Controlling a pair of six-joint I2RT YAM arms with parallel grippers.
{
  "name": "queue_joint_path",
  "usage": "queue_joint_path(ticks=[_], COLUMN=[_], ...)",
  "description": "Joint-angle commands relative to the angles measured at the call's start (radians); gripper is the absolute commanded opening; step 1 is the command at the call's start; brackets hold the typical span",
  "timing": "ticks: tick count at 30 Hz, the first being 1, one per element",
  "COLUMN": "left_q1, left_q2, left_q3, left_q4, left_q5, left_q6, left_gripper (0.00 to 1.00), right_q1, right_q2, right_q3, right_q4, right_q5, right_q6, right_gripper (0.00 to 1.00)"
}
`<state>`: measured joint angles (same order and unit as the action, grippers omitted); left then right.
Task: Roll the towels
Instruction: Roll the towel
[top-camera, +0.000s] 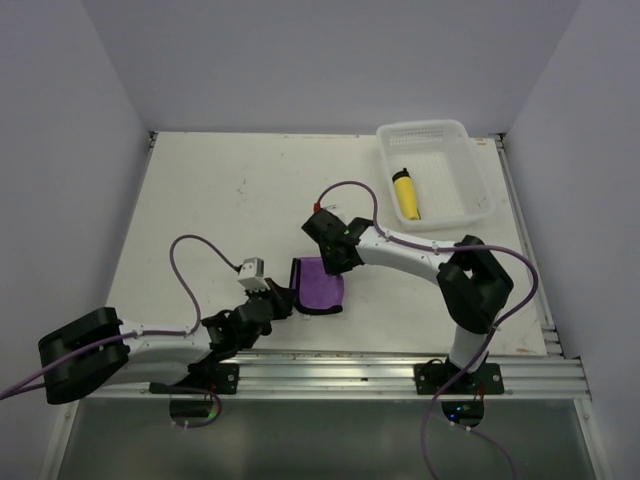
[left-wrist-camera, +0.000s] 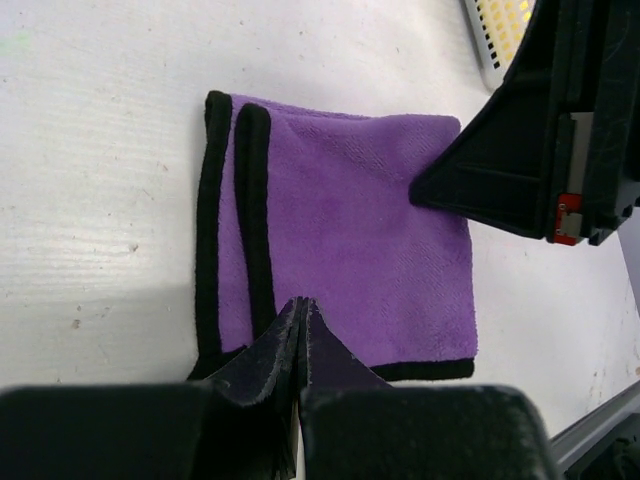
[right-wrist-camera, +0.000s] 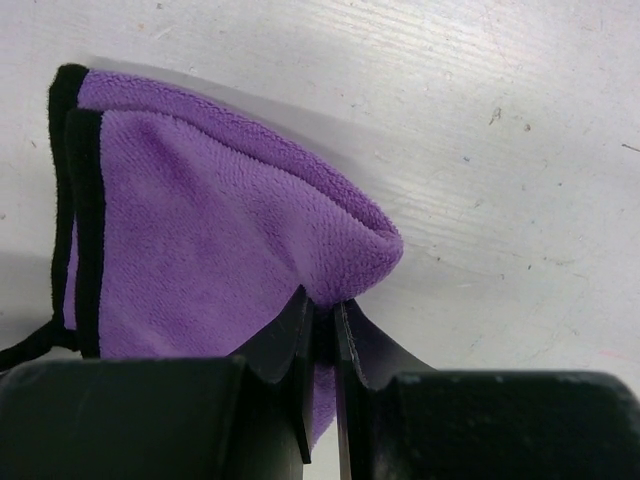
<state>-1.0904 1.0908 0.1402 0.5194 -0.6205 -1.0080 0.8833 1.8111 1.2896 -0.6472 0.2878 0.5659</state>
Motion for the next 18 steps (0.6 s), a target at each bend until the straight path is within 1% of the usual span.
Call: queue_joint_path(ticks=[1, 3, 6, 9, 11, 12, 15, 18], left_q1=[0.023, 0.026, 0.026, 0.026, 0.026, 0.026, 0.026, 0.026], left_q2=[0.073, 0.116, 0.204, 0.222, 0.228, 0.230, 0.245, 0.259], left_q3=[-0.024, -0.022, 0.005, 0.007, 0.010, 0.012, 0.016, 0.021], left_q4=[0.165, 0.221, 0.226, 0.241, 0.237, 0.235, 0.226, 0.223], left_q5=[0.021, 0.053, 0.071, 0.077, 0.074, 0.073, 0.073, 0.077], left_q6=[0.037, 0.049, 0.052, 0.051, 0.051, 0.051, 0.048, 0.043], left_gripper=[0.00, 0.00, 0.00, 0.00, 0.00, 0.00, 0.00, 0.00], right_q1=[-0.001, -0.001, -0.001, -0.001, -0.001, -0.001, 0.000, 0.005], right_q2=[0.007, 0.005, 0.004, 0.004, 0.005, 0.010, 0.023, 0.034], right_q3=[0.047, 0.050, 0.059, 0.063, 0.062, 0.062, 0.056, 0.048], right_q4=[-0.011, -0.006, -0.003, -0.002, -0.002, 0.001, 0.014, 0.029], right_q5=[-0.030, -0.039, -0.056, -0.062, -0.068, -0.072, -0.090, -0.102], right_q6=[-0.006, -0.004, 0.000, 0.005, 0.006, 0.008, 0.014, 0.025], right_gripper=[0.08, 0.09, 0.12, 0.17, 0.17, 0.22, 0.25, 0.32])
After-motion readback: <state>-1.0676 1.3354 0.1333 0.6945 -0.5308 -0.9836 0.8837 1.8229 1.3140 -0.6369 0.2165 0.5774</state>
